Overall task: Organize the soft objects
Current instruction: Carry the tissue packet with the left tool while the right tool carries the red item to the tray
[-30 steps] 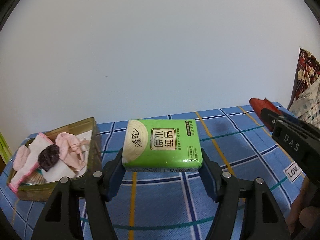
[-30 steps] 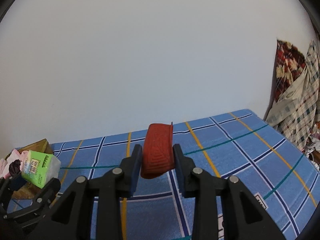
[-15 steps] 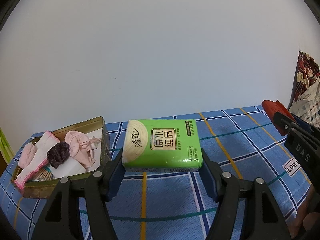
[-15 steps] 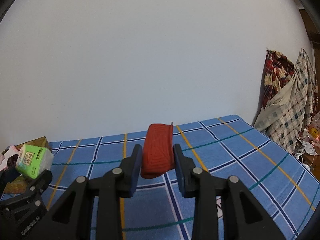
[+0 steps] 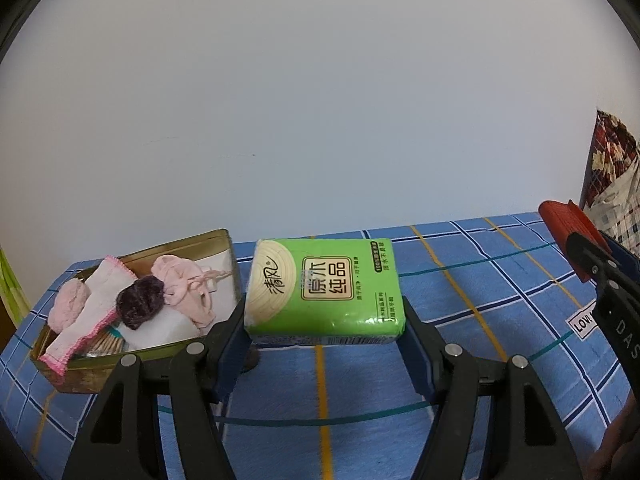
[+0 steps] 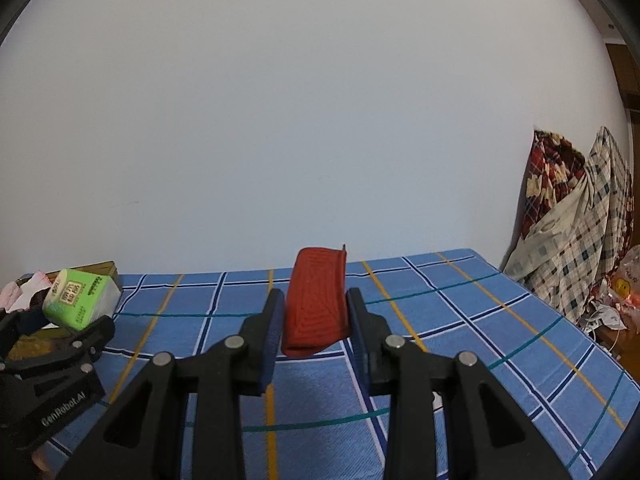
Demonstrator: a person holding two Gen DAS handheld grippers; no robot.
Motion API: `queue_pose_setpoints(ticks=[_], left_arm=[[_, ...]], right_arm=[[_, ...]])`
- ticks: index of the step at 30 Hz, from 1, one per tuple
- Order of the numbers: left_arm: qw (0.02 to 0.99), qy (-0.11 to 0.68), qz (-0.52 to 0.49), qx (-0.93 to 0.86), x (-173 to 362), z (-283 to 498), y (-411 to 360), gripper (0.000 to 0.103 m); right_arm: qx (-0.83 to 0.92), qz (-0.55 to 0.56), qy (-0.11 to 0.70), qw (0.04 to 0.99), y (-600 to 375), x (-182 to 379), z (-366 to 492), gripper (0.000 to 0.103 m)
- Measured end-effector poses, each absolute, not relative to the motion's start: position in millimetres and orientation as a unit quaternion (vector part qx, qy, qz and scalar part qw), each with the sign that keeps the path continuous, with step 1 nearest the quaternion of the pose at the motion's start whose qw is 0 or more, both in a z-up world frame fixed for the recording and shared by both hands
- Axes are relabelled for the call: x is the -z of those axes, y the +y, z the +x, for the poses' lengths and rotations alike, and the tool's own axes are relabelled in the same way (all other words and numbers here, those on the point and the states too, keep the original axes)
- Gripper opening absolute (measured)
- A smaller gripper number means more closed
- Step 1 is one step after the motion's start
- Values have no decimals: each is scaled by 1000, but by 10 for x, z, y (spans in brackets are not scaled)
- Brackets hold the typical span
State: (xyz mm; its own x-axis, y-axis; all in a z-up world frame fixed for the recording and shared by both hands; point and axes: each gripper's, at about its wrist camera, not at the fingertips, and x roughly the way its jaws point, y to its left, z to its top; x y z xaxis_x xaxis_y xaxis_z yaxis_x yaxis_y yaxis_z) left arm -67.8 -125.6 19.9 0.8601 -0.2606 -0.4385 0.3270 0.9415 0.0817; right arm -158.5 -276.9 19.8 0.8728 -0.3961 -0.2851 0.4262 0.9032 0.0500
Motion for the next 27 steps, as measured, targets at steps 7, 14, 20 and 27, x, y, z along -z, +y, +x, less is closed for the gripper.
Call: queue_pose_setpoints(ticks=[7,14,20,27], left_arm=[[965,209,67,141,-262,-663,-1052,69],[968,207,59,129,-292,-575,-813,69],[970,207,48,122,-314,-554,-656,70],[972,199,40,120,-384,-527,-480,70]], right_arm=[[209,32,133,968,-2613,-195,-1549,32],[189,32,138,972,-2369,-212,-1466,32],[174,13,122,977,-2073,-258,-1433,32],[156,11,112,981,-1858,-296,-1402,32]])
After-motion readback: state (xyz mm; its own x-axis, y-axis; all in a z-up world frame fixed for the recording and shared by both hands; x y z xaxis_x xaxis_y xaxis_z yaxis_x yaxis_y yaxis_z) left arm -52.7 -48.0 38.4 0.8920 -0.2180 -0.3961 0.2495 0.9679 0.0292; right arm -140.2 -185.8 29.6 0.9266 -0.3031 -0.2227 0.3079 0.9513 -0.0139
